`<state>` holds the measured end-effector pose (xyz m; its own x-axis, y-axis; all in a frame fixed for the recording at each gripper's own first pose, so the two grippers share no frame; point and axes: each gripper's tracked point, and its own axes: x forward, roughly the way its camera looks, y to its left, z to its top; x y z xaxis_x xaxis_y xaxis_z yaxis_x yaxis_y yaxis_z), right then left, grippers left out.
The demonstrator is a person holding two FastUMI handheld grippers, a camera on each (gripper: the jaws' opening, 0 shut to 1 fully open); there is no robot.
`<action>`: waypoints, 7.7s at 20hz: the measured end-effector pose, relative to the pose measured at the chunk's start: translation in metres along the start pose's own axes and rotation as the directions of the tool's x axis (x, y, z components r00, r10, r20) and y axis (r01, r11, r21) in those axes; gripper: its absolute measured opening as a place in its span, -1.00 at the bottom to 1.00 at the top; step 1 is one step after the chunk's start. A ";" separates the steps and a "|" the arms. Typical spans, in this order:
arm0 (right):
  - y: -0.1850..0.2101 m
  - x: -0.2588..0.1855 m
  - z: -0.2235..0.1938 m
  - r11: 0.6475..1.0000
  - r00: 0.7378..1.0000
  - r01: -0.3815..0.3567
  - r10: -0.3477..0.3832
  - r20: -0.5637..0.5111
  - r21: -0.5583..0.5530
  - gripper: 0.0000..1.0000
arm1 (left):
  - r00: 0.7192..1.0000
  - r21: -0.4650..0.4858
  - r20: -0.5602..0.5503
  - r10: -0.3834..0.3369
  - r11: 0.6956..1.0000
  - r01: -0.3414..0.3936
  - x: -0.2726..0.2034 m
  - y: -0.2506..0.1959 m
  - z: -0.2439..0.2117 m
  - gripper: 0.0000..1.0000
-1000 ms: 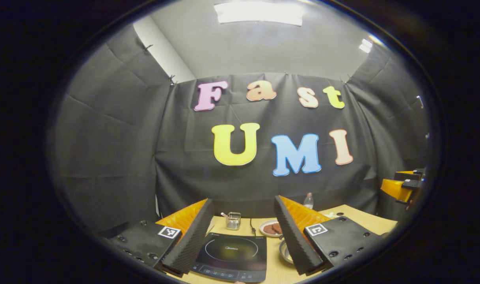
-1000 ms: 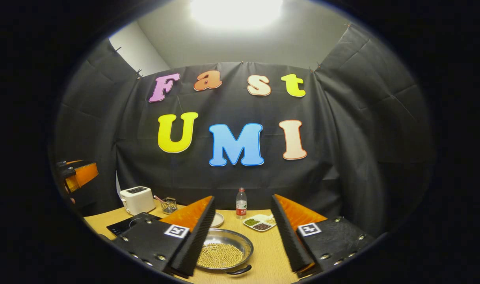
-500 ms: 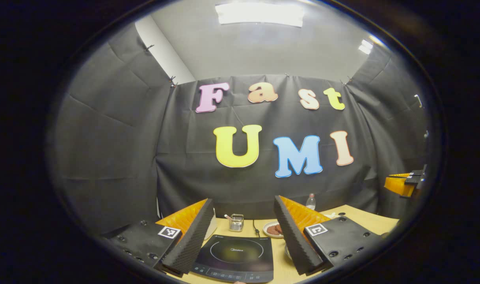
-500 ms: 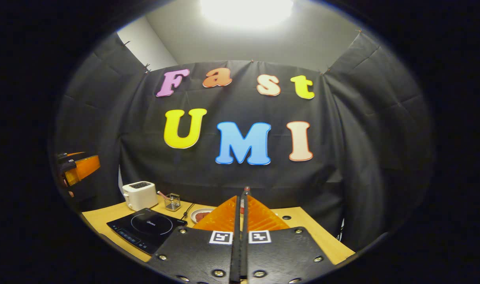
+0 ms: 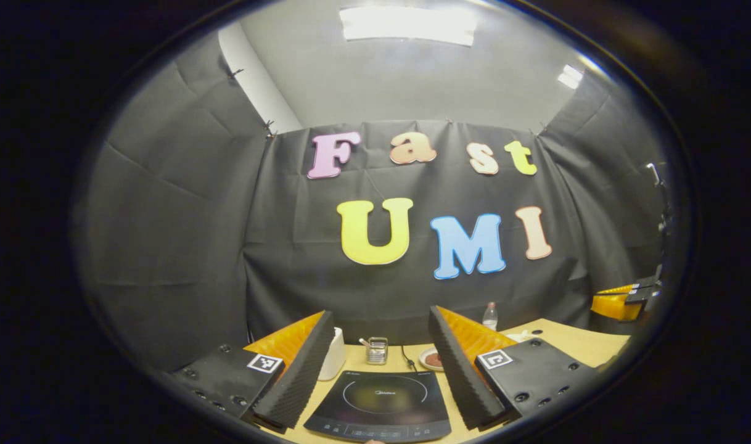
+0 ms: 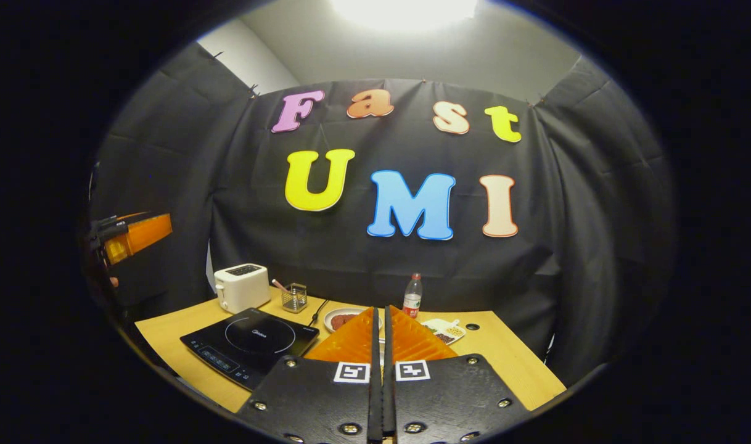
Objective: First push the handle of the pot to place it horizontally, then grasp the pot with both hands and set it on the induction cooktop.
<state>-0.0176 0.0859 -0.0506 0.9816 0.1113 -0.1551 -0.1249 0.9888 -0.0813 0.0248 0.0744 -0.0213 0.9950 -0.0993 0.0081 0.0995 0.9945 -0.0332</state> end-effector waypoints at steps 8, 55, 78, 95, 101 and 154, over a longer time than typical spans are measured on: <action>0.016 0.015 -0.079 0.984 0.957 -0.175 0.166 -0.238 -0.017 -0.98 | 1.000 -0.010 -0.023 0.016 1.000 -0.017 0.022 -0.011 -0.014 1.00; -0.130 0.090 -0.266 0.967 0.662 -0.220 0.243 -0.709 0.127 -0.98 | 0.978 0.055 -0.195 0.075 0.996 -0.065 0.116 -0.162 -0.090 0.99; -0.171 0.148 -0.177 0.987 0.908 0.017 0.052 -0.415 0.160 0.98 | 0.900 -0.046 -0.425 -0.099 0.995 0.088 0.161 -0.207 -0.204 0.99; -0.163 0.177 -0.232 0.981 0.842 0.049 0.060 -0.536 0.188 0.99 | 0.660 -0.100 -0.730 -0.179 0.983 0.156 0.175 -0.238 -0.360 1.00; -0.160 0.184 -0.248 0.975 0.816 0.062 0.073 -0.574 0.212 0.97 | 0.617 -0.102 -0.767 -0.177 0.983 0.156 0.172 -0.240 -0.381 0.96; -0.033 0.166 -0.165 0.959 0.821 0.157 0.007 -0.571 0.237 -0.04 | 0.694 -0.201 -0.671 -0.259 0.966 0.165 0.189 -0.094 -0.308 0.15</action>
<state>0.1261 0.0555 -0.2358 0.7227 0.0415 -0.6899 0.0681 0.9891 0.1308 0.2054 -0.0485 -0.3247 0.6685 -0.3489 -0.6568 0.2610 0.9370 -0.2321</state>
